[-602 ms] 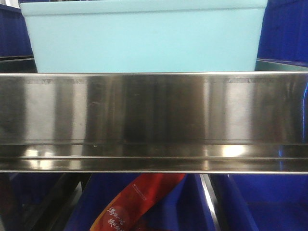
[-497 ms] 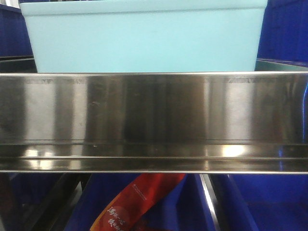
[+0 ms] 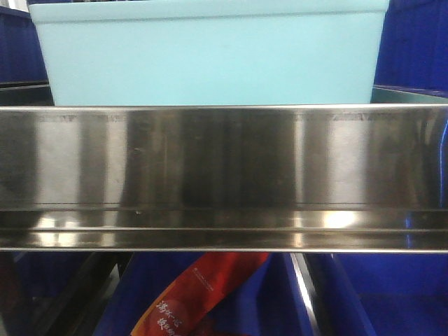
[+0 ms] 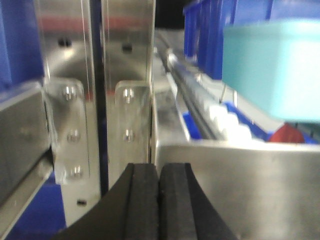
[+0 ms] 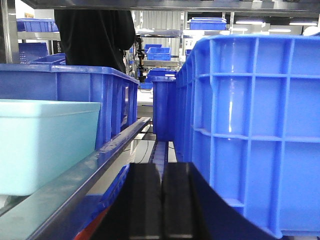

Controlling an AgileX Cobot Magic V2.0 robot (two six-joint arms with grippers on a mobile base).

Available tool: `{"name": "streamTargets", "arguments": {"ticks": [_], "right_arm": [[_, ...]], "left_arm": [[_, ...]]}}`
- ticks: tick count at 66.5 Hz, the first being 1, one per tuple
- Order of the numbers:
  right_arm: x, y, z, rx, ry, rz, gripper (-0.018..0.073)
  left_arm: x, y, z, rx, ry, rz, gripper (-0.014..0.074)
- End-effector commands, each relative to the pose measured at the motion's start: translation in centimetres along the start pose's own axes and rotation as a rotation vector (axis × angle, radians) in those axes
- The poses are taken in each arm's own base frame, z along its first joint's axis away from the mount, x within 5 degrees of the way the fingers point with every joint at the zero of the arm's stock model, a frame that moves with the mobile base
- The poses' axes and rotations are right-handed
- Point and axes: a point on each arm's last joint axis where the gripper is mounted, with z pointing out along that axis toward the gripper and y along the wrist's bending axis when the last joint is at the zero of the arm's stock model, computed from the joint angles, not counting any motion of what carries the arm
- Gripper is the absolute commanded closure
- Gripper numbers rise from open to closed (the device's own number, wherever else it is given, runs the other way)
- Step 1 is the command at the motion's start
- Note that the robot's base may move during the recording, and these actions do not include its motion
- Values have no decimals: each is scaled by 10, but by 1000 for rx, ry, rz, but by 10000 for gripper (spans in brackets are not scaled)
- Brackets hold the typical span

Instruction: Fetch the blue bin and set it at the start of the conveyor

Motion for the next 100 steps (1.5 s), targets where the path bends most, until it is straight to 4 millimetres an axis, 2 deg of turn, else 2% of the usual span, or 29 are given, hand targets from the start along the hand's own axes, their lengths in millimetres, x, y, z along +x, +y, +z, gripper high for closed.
{"name": "streamTargets", "arguments": {"ticks": [1,19,29,34,42,48,52,54,58,63,68,74,81,89,100], "right_arm": [[-4,0,0,-1,-35,-11,721],[-6,0,0,0,-65,-11,721],[-11,-1,-1,8,-95,46,721],[-29,0,-2,-1,-84,46,721],[-70,4,-10,-27,-8,44,721],[-100,5,-16,-40,31,41,713],[-116,6,-14,-45,56,39,665],[-124,7,-12,-46,68,39,613],[-134,7,-7,-47,80,38,484],[-143,7,2,-47,97,41,296],[-147,7,12,-44,115,38,125],[-150,7,24,-40,123,39,-7],[-158,11,40,-74,224,75,3],[-169,22,60,-207,323,20,22],[-183,44,93,-371,404,55,22]], "left_arm": [[-5,-1,0,7,-51,5,707],[-21,-1,-3,17,-222,4,707],[-29,-2,-5,21,-313,4,707],[-42,-2,-8,21,-331,4,707],[-84,-2,-24,-2,-327,79,702],[-110,-1,-29,-23,-270,105,626],[-128,0,-30,-32,-230,102,538],[-136,0,-30,-35,-211,101,470],[-153,0,-28,-39,-188,100,336],[-165,0,-19,-39,-165,100,199],[-172,0,-9,-39,-135,101,115],[-181,-2,2,-20,-108,89,66],[-193,-11,12,81,-88,64,68],[-204,-25,30,197,13,77,68],[-222,-57,61,360,168,120,68]]}}
